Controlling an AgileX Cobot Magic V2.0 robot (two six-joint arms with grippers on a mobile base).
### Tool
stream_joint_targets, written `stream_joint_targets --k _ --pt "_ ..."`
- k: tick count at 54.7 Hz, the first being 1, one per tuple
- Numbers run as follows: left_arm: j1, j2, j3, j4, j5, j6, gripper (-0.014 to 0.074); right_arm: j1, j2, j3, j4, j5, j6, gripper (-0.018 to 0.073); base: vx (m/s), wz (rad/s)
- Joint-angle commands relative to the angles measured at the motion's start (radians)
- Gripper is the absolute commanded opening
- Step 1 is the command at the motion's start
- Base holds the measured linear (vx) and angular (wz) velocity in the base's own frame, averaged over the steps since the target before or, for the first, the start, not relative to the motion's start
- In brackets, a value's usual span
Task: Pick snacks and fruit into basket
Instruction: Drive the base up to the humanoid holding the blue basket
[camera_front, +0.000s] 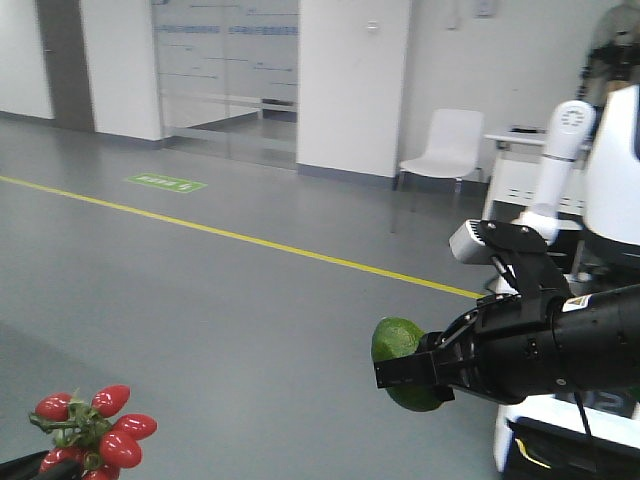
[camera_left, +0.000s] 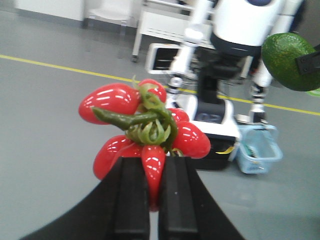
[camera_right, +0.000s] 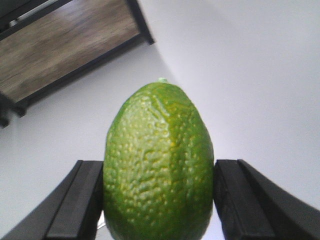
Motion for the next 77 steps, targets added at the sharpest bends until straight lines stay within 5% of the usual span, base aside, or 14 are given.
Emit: stream_joint_targets --k 1,36,77 --pt "-0.004 -0.007 -0.030 0.049 0.023 0.001 0.0003 -0.002 -0.035 -0.032 0.036 -0.046 -0.007 -0.0010 -0.20 -0.88" --pt "-0.004 -0.007 -0.030 0.049 0.023 0.001 0.0003 -0.002 -0.035 -0.032 0.036 -0.043 -0.007 -0.0010 -0.16 -0.73" --pt "-0.004 -0.007 -0.030 0.049 0.023 0.001 0.0003 -0.002 -0.035 -0.032 0.036 -0.043 -0.007 -0.0010 0.05 -0.17"
